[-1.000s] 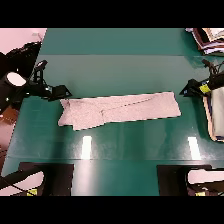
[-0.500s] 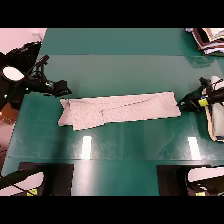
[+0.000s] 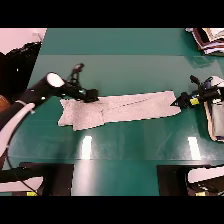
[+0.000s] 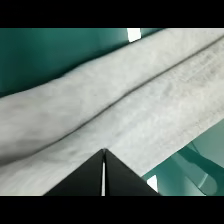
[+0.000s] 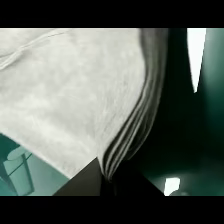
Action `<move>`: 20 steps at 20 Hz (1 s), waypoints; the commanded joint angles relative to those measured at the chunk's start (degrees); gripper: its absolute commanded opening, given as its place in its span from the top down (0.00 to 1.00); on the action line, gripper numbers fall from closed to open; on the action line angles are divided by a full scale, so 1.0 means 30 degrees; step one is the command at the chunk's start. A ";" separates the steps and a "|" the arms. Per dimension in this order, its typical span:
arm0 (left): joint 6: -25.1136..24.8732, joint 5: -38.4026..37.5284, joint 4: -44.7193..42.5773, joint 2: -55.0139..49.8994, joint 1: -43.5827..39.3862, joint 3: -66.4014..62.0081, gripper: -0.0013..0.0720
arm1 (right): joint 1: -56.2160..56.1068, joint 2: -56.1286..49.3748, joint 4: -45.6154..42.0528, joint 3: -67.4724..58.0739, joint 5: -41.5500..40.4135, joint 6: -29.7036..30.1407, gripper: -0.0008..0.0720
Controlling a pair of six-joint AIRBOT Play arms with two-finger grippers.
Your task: Fold the shirts.
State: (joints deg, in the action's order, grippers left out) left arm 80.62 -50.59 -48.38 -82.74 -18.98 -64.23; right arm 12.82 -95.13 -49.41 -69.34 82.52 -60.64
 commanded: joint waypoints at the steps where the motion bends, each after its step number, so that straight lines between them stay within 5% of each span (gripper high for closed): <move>1: 0.0568 0.0641 0.0525 -0.2565 -0.2346 -0.1923 0.95 | -0.0364 0.2040 0.0138 -0.0095 0.0758 0.0656 0.97; 10: 0.1712 -0.0036 0.0270 -0.6710 -0.4350 -0.6047 0.95 | -0.4131 0.6171 0.0138 -0.6215 0.2164 -0.4095 0.97; 20: 0.1639 0.0474 0.0233 -0.6710 -0.4430 -0.6047 0.95 | -1.1701 0.6164 0.0124 -0.8910 -0.1049 -0.4284 0.97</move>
State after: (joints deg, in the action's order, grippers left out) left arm 85.60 -49.58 -47.51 -102.78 -32.21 -82.28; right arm -16.80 -76.73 -49.01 -94.35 83.35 -73.17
